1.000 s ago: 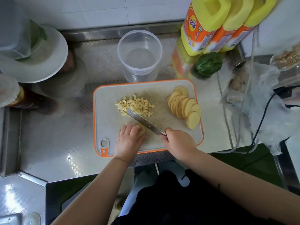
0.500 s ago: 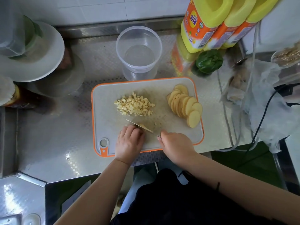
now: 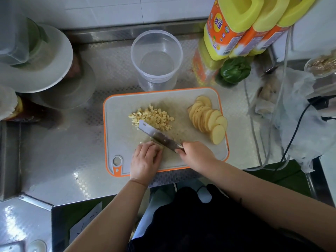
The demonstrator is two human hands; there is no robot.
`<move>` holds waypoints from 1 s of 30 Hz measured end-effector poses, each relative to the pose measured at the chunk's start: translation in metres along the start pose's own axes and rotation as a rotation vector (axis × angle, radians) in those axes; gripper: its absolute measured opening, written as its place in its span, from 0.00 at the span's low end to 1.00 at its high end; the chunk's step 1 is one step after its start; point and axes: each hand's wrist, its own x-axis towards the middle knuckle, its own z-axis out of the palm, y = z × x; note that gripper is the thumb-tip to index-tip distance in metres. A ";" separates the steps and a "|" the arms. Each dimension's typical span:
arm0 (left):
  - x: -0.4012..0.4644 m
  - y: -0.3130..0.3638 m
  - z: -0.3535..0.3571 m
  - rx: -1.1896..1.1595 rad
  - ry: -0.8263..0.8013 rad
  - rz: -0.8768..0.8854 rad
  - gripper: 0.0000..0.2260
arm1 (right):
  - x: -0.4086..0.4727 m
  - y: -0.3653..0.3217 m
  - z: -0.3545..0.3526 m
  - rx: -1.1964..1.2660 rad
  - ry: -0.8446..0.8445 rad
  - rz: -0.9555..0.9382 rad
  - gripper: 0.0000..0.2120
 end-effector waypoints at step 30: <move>-0.006 0.003 -0.008 0.034 -0.059 0.025 0.08 | -0.007 -0.013 0.016 -0.236 0.175 -0.117 0.15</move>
